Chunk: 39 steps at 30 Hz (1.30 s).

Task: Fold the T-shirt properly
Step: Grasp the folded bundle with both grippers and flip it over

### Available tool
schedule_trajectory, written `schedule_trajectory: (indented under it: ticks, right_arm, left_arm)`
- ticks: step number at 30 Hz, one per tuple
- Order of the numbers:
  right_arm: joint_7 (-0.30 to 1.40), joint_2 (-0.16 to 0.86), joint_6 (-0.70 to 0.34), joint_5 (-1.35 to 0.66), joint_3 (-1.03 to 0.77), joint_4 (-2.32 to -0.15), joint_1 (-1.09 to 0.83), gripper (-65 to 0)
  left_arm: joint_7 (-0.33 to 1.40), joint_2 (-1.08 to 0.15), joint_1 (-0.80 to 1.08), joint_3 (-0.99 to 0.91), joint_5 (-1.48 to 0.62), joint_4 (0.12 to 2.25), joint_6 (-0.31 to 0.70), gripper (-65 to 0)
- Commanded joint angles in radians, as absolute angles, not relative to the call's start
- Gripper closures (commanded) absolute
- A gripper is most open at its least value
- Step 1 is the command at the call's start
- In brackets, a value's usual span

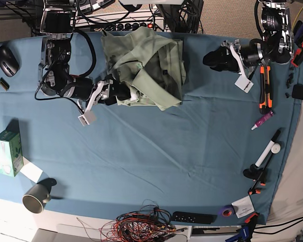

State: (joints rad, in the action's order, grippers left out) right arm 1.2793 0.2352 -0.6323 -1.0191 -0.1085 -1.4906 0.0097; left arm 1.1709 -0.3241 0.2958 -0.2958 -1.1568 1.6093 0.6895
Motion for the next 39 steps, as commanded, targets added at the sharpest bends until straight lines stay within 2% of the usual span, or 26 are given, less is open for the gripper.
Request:
schedule_trajectory:
  ticks: [1, 3, 5, 7, 11, 13, 16, 22, 35, 37, 39]
  right_arm:
    - [1.261, 0.247, -0.639, -1.039, -0.117, -1.505, 0.035, -42.7]
    - [1.259, 0.247, -0.640, -1.039, -0.126, -1.505, 0.039, -41.3]
    - [1.259, 0.247, -0.640, -1.039, -0.139, -1.505, 0.039, -36.4]
    - [1.261, 0.247, -0.640, -1.039, -0.160, -1.505, 0.039, -28.1]
    - [1.261, 0.247, -0.639, -1.039, -0.216, -1.505, 0.039, -6.7]
    - [1.260, 0.247, -0.640, -1.039, -0.244, -1.505, 0.039, 0.0]
    - [1.260, 0.247, -0.639, -1.039, -0.270, -1.505, 0.039, 0.0]
    - [1.260, 0.246, -0.640, -1.038, -0.270, -1.505, 0.039, 0.0]
    - [1.259, 0.246, -0.640, -1.035, -0.270, -1.505, 0.039, 0.0]
    - [1.259, 0.246, -0.640, -1.035, -0.270, -1.505, 0.039, 0.0]
    - [1.260, 0.247, -0.640, -1.035, -0.270, -1.505, 0.039, 0.0]
  left_arm:
    - [1.159, -0.332, 0.298, -0.299, -1.184, 1.626, 0.698, -25.4]
    - [1.160, -0.332, 0.304, -0.299, -1.184, 1.626, 0.698, -25.4]
    - [1.169, -0.332, 0.307, -0.299, -1.199, 1.626, 0.698, -25.4]
    - [1.188, -0.332, 0.308, -0.299, -1.240, 1.626, 0.698, -25.4]
    - [1.198, -0.326, 0.326, -0.297, -1.280, 1.626, 0.698, -25.4]
    - [1.198, -0.318, 0.339, -0.297, -1.280, 1.626, 0.698, -25.4]
    - [1.197, -0.302, 0.358, -0.290, -1.280, 1.626, 0.698, -25.5]
    - [1.176, -0.269, 0.366, -0.189, -1.226, 1.626, 0.698, -31.4]
    - [1.079, -0.211, 0.343, 0.078, -0.944, 1.626, 0.669, -31.3]
    - [1.080, -0.210, 0.340, 0.083, -0.945, 1.626, 0.669, -29.3]
    - [1.082, -0.211, 0.335, 0.082, -0.944, 1.626, 0.670, -20.1]
